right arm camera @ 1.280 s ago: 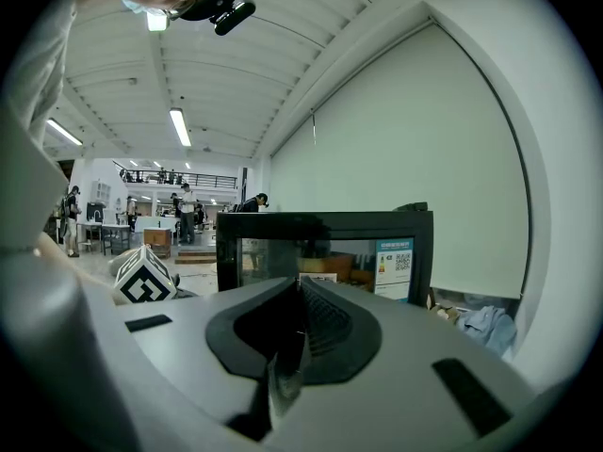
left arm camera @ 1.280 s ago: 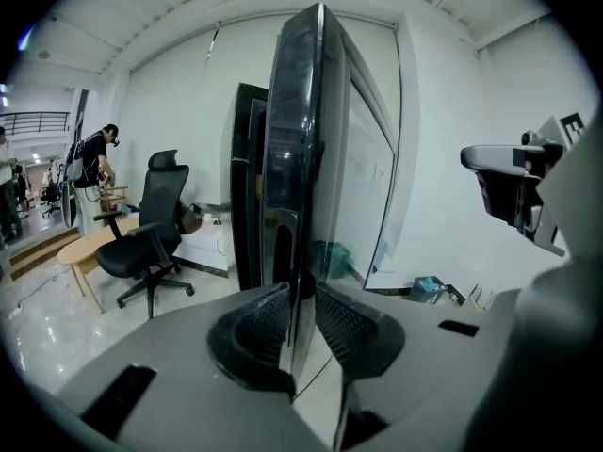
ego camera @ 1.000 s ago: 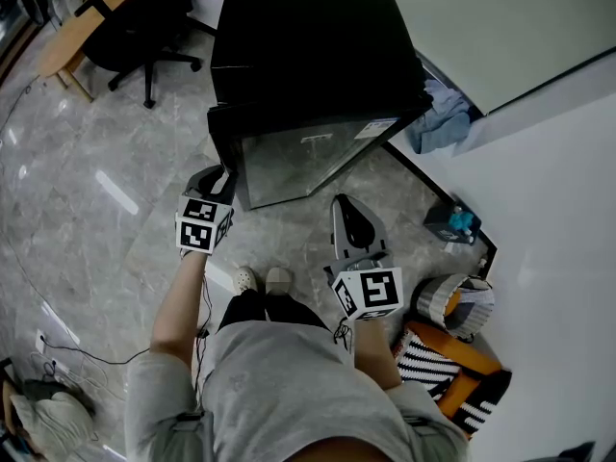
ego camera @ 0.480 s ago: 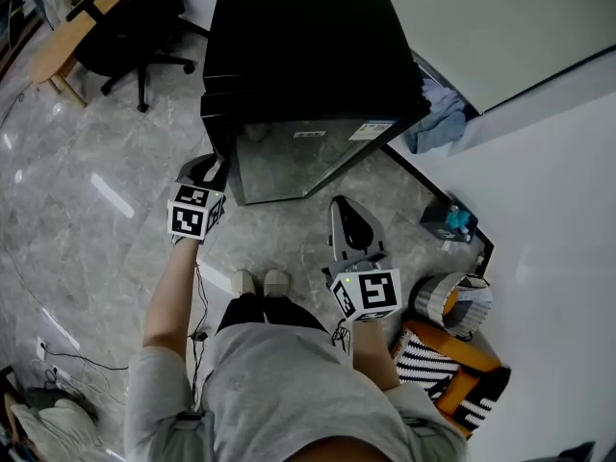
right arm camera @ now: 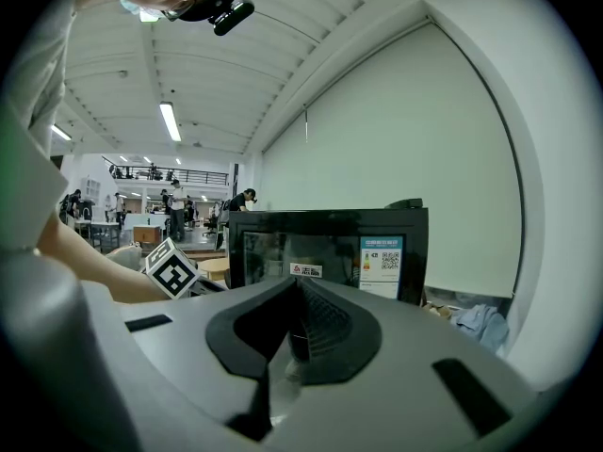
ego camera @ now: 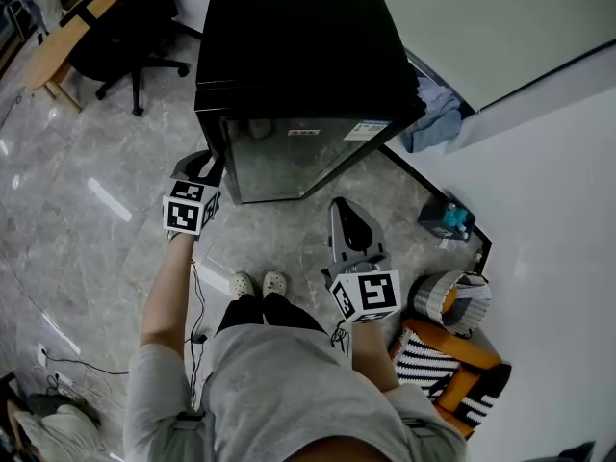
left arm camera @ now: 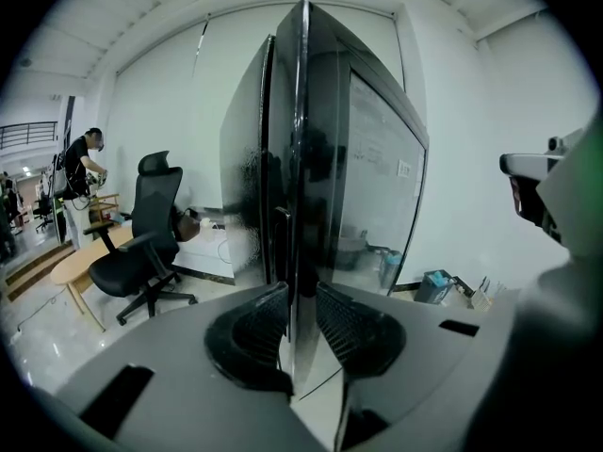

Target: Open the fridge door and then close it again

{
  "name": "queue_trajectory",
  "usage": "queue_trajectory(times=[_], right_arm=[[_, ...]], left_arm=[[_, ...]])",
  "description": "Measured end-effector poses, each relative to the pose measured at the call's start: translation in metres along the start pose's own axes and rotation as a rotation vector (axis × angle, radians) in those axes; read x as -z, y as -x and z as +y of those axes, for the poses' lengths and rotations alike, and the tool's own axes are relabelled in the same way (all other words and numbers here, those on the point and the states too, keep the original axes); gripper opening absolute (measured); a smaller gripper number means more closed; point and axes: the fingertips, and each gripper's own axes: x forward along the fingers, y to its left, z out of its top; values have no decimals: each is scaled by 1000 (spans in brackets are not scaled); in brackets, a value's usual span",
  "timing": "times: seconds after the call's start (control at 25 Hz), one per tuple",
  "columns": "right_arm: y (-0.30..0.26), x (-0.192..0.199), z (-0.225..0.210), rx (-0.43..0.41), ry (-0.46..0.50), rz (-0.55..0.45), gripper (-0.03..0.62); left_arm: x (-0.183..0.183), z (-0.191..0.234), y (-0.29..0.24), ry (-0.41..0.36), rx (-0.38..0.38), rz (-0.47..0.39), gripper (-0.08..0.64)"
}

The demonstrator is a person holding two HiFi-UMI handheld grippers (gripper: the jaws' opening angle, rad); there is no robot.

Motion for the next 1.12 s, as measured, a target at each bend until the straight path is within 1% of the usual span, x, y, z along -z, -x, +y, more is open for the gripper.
queue_trajectory(times=[0.16,0.28,0.36,0.44,0.88,1.12], right_arm=[[-1,-1,3,-12,-2,-5,25],[-3,-4,10,-27,3,-9,26],[-5,-6,14,-39,7,-13,25],[-6,-7,18,-49,8,-17,26],[-3,-16,33,-87,37,-32,26],[4,-24,38,-96,46,-53,26]], left_arm=[[1,-1,1,15,0,-4,100],[4,3,8,38,-45,-23,95],[5,8,16,34,-85,-37,38],[5,7,25,26,-98,-52,18],[-11,-25,85,23,-84,-154,14],[-31,-47,120,4,-81,-246,14]])
